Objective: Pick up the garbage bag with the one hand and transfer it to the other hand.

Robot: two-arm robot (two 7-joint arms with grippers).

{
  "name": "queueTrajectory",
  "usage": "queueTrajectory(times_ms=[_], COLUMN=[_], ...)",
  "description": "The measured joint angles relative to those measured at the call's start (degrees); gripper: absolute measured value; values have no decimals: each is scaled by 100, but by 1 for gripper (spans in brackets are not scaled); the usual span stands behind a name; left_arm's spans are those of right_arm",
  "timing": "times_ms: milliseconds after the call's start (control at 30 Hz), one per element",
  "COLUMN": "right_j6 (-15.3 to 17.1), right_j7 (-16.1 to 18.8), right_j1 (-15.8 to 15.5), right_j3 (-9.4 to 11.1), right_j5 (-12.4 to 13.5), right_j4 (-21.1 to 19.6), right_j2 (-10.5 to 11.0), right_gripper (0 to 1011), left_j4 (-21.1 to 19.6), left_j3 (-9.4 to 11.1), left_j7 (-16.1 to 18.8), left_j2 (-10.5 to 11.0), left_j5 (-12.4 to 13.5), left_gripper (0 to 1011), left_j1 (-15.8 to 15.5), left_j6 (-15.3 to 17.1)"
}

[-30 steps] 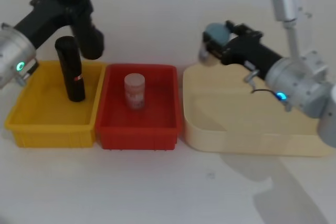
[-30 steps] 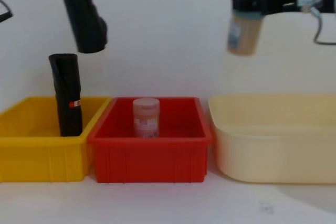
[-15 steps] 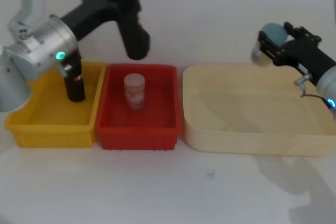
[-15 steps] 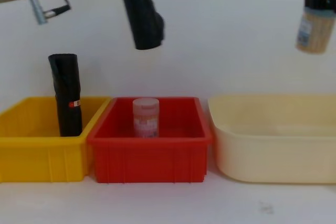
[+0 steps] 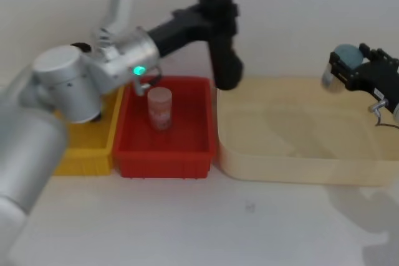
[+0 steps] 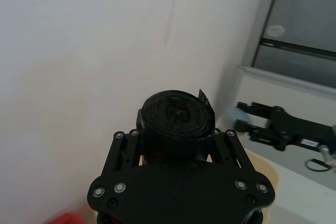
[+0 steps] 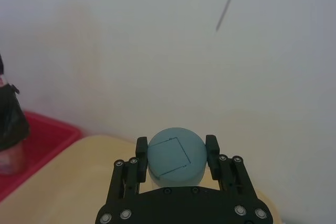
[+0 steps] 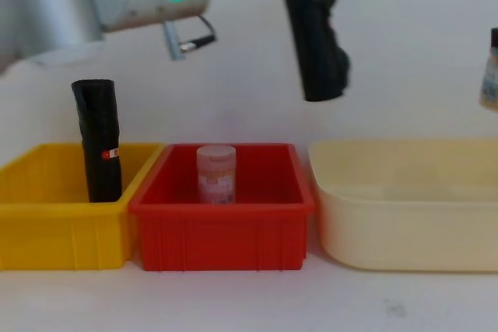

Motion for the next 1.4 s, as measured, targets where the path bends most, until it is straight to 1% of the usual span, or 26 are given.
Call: queueTrajectory(times_ms=[33,67,133,167,200,233,267,333,367,400,433,467,500,600,700,900,1100,1200,1267,1300,1333,1400], right_j6=[-8,-12,-21,-32,-37,-43,-45,-51,-56,-58,-60,-61,-64,-67,-71,-87,-85,-62,-27,-27,-1,21], right_j7=[0,0,-1,-2,-4,-7,-9,-15,-19,-20,-22,-23,-25,-27,-23,151,443,625,806,806,913,1007], right_j1=[12,22,38,50,57,66,72,80,87,90,93,95,100,108,109,89,47,25,8,8,2,0], right_j3=[9,14,25,31,34,43,46,52,55,56,58,61,64,73,78,97,105,104,92,92,81,68], right_j5=[-16,-25,-42,-57,-63,-76,-82,-93,-102,-106,-111,-115,-121,-133,-134,-64,101,211,312,312,371,419], right_j4=[53,87,136,181,201,242,260,291,318,327,338,348,367,398,402,374,287,234,182,182,161,143], right_j2=[0,0,-3,-6,-7,-9,-10,-11,-13,-14,-14,-15,-16,-20,-21,5,84,137,199,199,229,260], right_gripper=[644,644,645,663,680,696,759,793,815,868,894,894,933,1001,1001,1001,1000,1001,1001,1000,1001,1001], left_j4=[113,387,629,894,998,1201,1296,1435,1585,1668,1723,1836,1887,2073,2181,2385,2514,2565,2583,2591,2605,2618], left_j3=[40,125,195,267,292,343,368,405,447,469,482,511,525,574,604,661,694,707,711,713,718,720], left_j7=[-43,-124,-218,-301,-339,-408,-437,-486,-536,-564,-580,-620,-637,-700,-737,-806,-848,-864,-871,-875,-880,-883], left_j2=[-59,-195,-310,-436,-484,-579,-623,-687,-760,-798,-824,-878,-905,-987,-1038,-1136,-1196,-1221,-1229,-1233,-1239,-1245], left_j5=[0,2,7,11,15,21,25,31,38,41,43,49,52,58,63,72,76,79,80,80,81,82], left_gripper=[531,531,531,531,531,531,531,531,531,531,531,531,531,531,531,531,531,531,531,531,531,531], left_j1=[-54,-181,-290,-410,-457,-548,-591,-659,-722,-760,-785,-838,-862,-943,-992,-1084,-1143,-1166,-1176,-1179,-1186,-1191], left_j6=[-27,-83,-158,-224,-253,-307,-330,-371,-411,-434,-448,-479,-491,-538,-568,-622,-656,-671,-675,-677,-681,-686])
